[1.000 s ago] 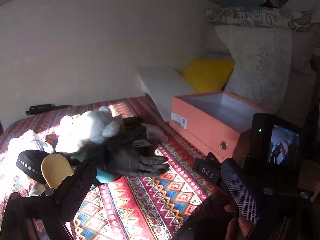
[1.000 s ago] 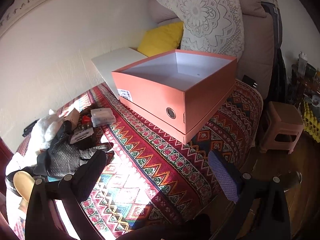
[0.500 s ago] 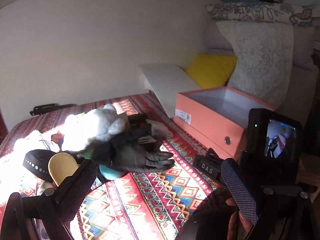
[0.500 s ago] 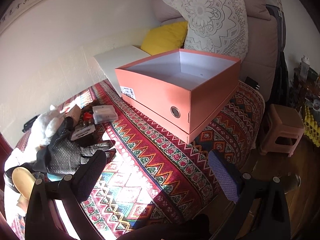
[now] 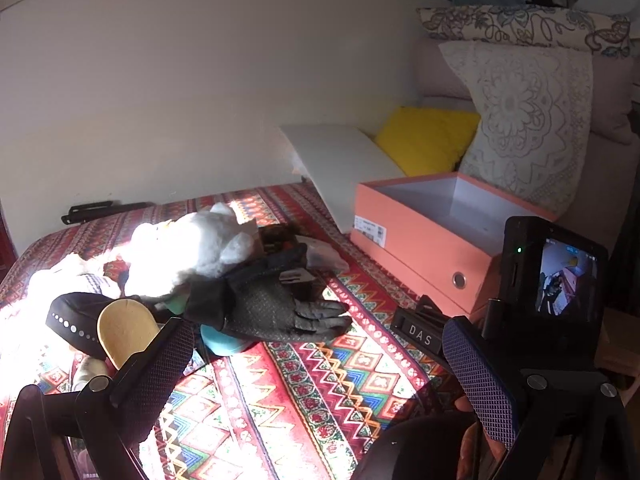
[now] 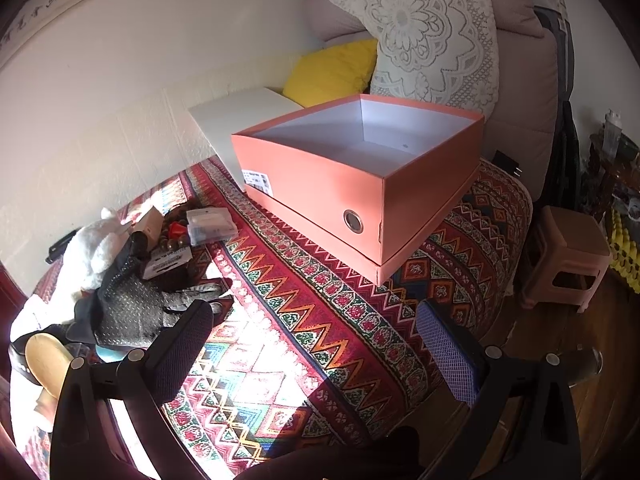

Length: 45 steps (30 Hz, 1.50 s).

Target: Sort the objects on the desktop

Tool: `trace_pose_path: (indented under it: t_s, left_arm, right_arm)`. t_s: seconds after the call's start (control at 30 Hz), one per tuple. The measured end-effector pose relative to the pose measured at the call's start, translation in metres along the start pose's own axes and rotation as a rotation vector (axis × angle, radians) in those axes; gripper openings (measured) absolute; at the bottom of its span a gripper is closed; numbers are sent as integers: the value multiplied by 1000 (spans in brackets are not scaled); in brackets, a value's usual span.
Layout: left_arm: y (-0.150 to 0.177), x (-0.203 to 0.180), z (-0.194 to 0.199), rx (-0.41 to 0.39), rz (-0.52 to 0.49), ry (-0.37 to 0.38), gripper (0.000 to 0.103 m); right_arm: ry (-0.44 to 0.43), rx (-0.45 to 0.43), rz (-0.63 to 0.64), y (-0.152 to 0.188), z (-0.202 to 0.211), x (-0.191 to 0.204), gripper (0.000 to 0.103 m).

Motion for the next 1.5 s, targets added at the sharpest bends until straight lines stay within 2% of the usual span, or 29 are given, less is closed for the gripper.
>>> trace_pose_path:
  t_s: [1.23, 1.3, 1.43, 1.5]
  left_arm:
    - [11, 8, -15, 37, 11, -18, 103]
    - [13, 15, -20, 45, 26, -30, 103]
    - [19, 35, -32, 67, 72, -67, 103]
    - [21, 48, -40, 75, 85, -82, 103]
  right_arm:
    - [-39, 9, -6, -1, -3, 4, 103]
    - [-82, -21, -17, -4, 3, 9, 103]
    - [-153, -151, -4, -17, 24, 27, 103]
    - [-186, -165, 41, -18, 26, 44, 103]
Point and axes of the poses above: each gripper's, at about its wrist camera, not at the fingertips, and z roughly against the way its jaws point, x to its left, y to its underside, the point moved 10 cm from there along -z, roughly the way its jaws point, and after that the axes turned 3 degrees about -x, right-handed, at the moved point
